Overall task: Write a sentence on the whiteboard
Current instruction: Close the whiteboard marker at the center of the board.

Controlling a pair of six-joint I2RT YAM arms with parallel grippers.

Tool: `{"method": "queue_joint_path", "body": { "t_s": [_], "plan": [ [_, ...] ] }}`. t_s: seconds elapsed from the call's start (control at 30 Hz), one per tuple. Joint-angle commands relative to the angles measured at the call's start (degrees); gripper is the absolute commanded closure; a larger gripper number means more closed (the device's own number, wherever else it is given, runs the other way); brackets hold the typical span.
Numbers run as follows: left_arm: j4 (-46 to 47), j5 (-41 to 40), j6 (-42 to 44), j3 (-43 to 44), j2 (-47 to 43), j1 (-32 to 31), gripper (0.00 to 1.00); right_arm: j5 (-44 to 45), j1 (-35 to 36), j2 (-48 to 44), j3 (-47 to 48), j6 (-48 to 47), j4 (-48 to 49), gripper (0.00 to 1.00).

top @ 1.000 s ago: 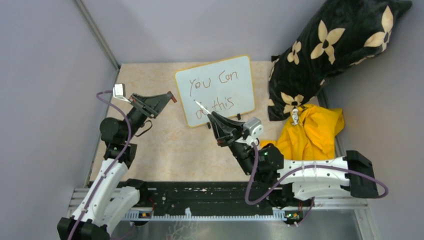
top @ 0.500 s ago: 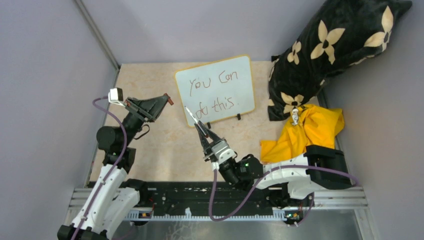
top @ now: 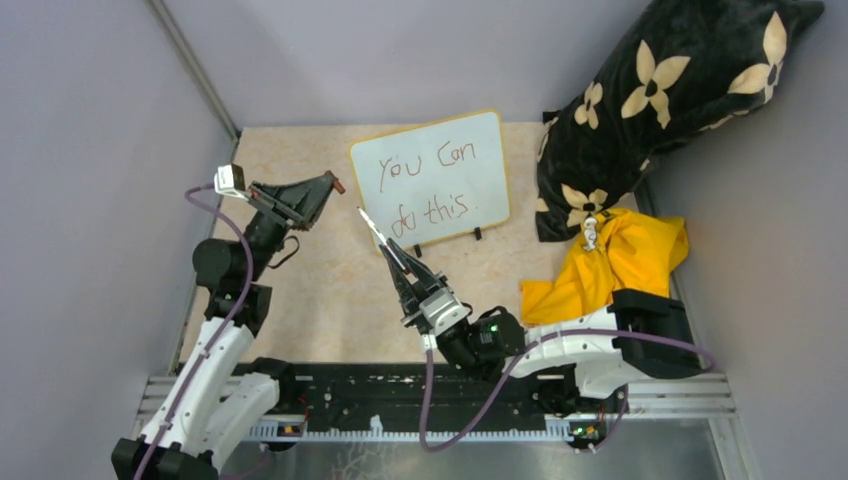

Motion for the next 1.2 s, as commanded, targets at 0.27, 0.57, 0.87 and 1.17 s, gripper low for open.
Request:
{"method": "queue_joint_path", "body": {
  "t_s": [0.27, 0.57, 0.87, 1.17],
  "plan": [
    [-2.39, -4.37, -1.62, 17.19, 7.25, -0.36, 1.0, -3.19, 0.73, -0.93, 8.03, -0.66, 10.23, 1.0],
    [-1.96, -3.0, 0.17, 22.7, 9.33, -1.15, 1.0, -6.54, -2.37, -5.1, 12.49, 12.69, 1.54, 1.0],
    [-0.72, -2.05, 0.66, 23.38, 9.5, -1.24, 1.0, -9.12, -4.99, -6.64, 14.03, 22.24, -3.56, 1.0],
    [-0.54, -1.82, 1.19, 22.87, 8.61, -1.24, 1.0, -8.96, -6.6, -5.46, 16.41, 26.32, -8.35, 1.0]
  ]
}}
